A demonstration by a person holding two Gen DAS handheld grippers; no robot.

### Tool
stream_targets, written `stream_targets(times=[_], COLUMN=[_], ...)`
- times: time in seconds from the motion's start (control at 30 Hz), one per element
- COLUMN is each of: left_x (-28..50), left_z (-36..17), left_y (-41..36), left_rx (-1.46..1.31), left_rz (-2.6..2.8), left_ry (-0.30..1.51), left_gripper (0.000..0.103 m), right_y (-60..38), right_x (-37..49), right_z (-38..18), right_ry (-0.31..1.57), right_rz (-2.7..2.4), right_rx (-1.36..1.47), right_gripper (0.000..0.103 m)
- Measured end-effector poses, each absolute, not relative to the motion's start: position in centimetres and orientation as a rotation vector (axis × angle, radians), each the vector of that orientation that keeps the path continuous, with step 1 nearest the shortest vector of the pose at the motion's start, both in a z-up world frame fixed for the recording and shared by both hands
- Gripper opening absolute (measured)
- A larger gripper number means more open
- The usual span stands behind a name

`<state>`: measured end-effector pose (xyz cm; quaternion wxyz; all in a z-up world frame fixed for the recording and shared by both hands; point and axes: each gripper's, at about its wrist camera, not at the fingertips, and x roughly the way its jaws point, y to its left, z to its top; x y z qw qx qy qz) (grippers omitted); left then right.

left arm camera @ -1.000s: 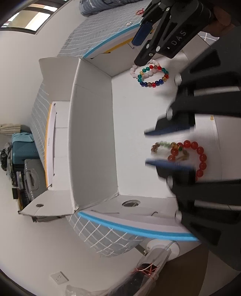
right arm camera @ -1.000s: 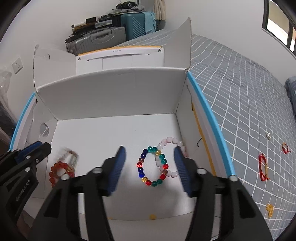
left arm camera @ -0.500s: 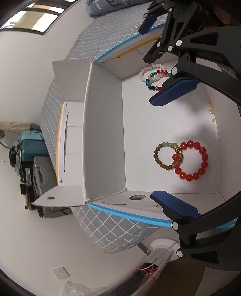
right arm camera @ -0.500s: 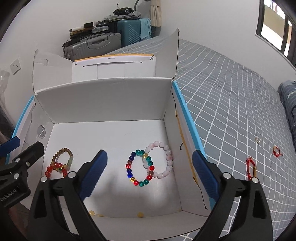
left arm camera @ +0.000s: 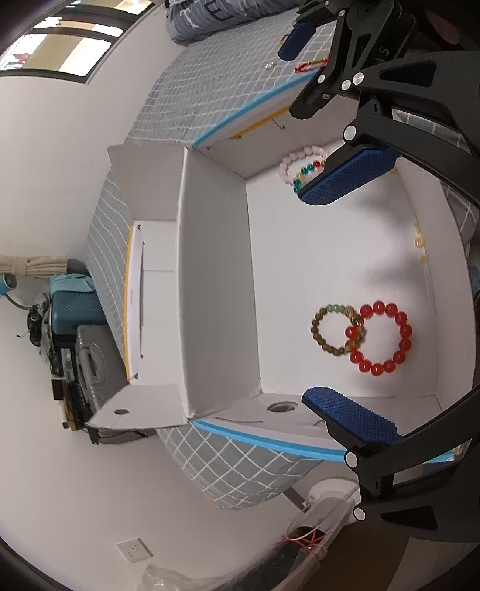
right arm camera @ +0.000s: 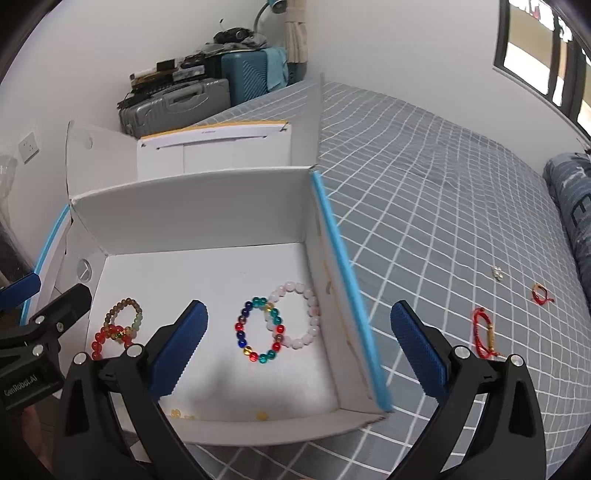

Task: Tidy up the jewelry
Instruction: 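Lift both open tools out of the box and move over the bed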

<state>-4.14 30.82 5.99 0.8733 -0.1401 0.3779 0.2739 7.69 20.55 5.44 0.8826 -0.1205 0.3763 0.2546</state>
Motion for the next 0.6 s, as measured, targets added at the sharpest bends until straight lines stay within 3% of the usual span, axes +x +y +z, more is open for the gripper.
stream_targets(times=[0.6], left_x=[1.0], left_z=[9.2], left_y=[19.3], left_rx=[-0.195], left_rz=[0.427], left_ry=[0.75], left_gripper=[0.097], right_y=[5.5], right_x=[8.8], right_z=[8.9], right_ry=[0.745], right_rz=[0.341], right_rx=[-0.155], right_gripper=[0.095])
